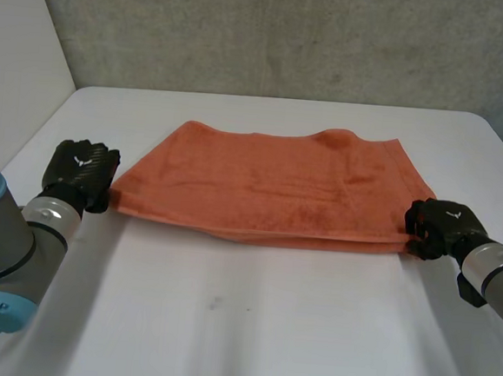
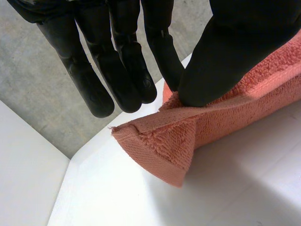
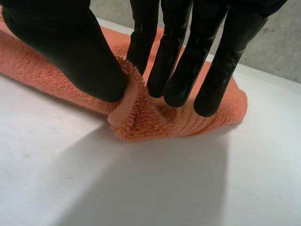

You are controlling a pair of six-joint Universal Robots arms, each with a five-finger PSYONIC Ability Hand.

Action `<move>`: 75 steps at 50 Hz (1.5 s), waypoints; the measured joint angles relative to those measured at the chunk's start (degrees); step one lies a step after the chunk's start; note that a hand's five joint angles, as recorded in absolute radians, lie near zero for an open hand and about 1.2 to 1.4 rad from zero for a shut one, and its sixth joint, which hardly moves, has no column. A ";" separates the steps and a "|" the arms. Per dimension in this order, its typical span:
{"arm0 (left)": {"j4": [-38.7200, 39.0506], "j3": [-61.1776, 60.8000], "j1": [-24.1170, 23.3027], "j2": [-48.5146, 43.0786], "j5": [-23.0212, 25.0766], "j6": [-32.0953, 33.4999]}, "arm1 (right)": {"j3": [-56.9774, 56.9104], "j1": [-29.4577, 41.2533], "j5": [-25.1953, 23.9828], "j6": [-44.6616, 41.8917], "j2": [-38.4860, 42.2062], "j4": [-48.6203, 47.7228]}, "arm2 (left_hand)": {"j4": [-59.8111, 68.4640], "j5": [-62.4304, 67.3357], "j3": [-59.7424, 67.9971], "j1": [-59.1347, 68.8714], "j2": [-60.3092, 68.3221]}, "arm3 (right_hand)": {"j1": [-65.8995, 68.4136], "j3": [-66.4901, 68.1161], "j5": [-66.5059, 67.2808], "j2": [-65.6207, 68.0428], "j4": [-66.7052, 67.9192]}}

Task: Fold the laundry

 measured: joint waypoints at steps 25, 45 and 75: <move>-14.47 -1.02 -0.93 17.11 -0.25 0.11 | -13.11 -0.10 1.81 -23.40 -22.76 37.15 | 0.00 0.00 0.00 0.00 0.01 | 0.00 0.13 0.79 0.00 0.11; -19.66 19.67 -2.08 -4.52 -0.94 6.87 | -35.54 8.28 15.06 -33.37 2.79 35.95 | 0.01 0.00 0.04 -0.04 0.02 | 0.00 0.16 0.88 0.00 0.12; 1.38 15.00 -0.94 0.16 -0.14 -1.12 | -14.71 9.72 6.29 -17.27 -10.27 1.88 | 0.03 0.76 0.06 -0.04 0.04 | 0.00 0.39 1.37 0.00 0.13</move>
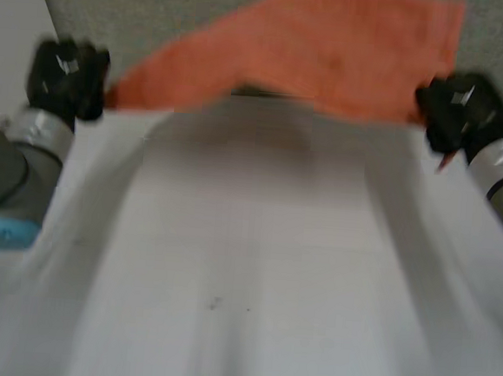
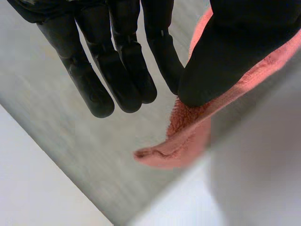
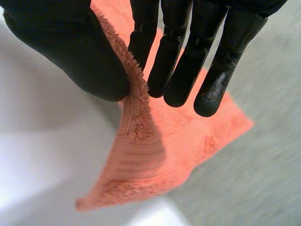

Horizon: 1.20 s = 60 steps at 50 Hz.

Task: Fold the laundry

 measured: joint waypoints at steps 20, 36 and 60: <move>-0.52 -10.52 2.92 -4.92 0.06 0.29 | 1.64 -2.98 0.09 2.31 13.71 10.44 | 0.00 0.00 0.00 0.00 0.00 | -18.48 -24.71 -22.91 -24.72 -24.92; -0.66 -12.02 2.96 -3.19 0.05 0.08 | 6.96 -11.21 -2.28 14.14 12.77 10.03 | 0.00 0.00 0.00 0.00 0.00 | -6.94 -11.83 -12.30 -10.33 -11.99; -31.02 -17.60 4.95 9.20 -0.30 6.86 | 8.73 -15.53 -4.36 -20.84 -0.41 39.73 | 0.00 0.00 0.00 0.00 0.00 | 1.06 -0.25 -0.12 0.09 0.01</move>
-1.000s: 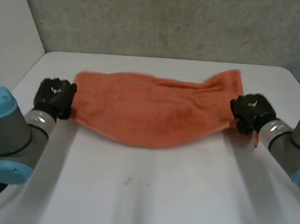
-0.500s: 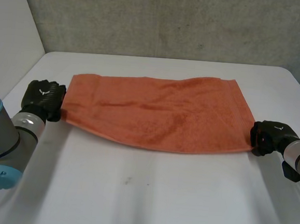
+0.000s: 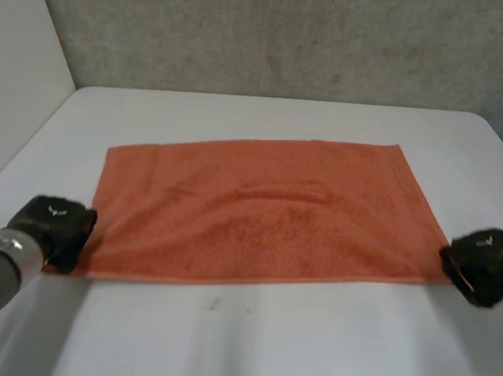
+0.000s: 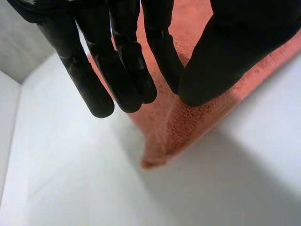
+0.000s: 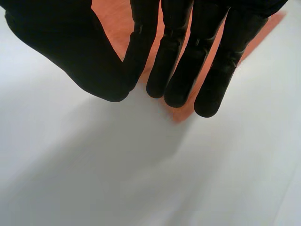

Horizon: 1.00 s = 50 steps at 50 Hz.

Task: Fold the laundry

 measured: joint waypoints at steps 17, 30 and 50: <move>7.18 9.63 -1.43 -7.00 -0.46 7.36 | -14.07 5.52 4.10 4.46 9.40 -10.26 | 0.00 0.00 0.00 0.00 0.00 | 0.00 0.19 0.08 0.00 0.00; 8.13 13.68 -3.13 -10.99 -0.70 3.14 | -12.71 6.41 2.57 13.01 9.36 -13.20 | 0.00 0.00 0.00 0.00 0.00 | -26.25 -33.07 -32.05 -32.50 -33.68; 8.60 13.38 -3.50 -11.24 -0.60 1.54 | 7.83 -7.76 -15.23 10.93 5.14 -23.95 | 0.00 0.00 0.00 0.00 0.00 | -26.04 -30.81 -30.43 -32.31 -31.33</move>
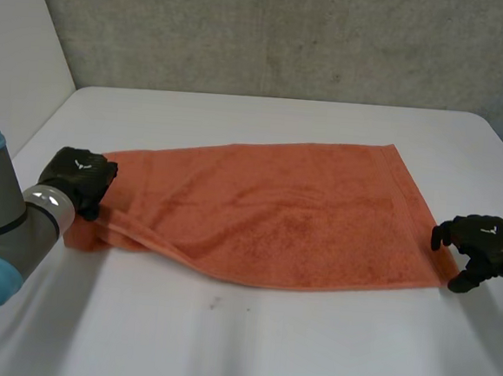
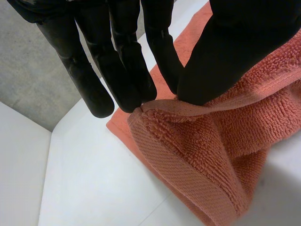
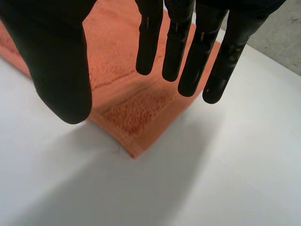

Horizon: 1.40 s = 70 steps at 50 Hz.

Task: Fold the laundry

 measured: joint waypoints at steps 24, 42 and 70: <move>0.07 -0.21 -0.05 -0.42 0.07 -0.22 | -0.51 -0.42 -0.56 -3.31 5.40 -5.05 | 0.00 0.00 0.00 0.00 0.00 | 3.97 3.50 1.17 5.00 3.34; 0.07 -0.42 -0.19 -0.31 0.02 -0.26 | -2.62 0.04 -0.19 -3.09 6.24 -6.54 | 0.00 0.00 0.00 0.00 0.00 | 5.29 5.64 3.69 6.70 5.45; 0.07 -0.83 -0.53 -0.32 0.10 -0.25 | -7.42 4.01 1.73 -2.24 8.57 -7.51 | 0.00 0.00 0.00 0.00 0.00 | 19.85 22.66 21.41 23.99 22.93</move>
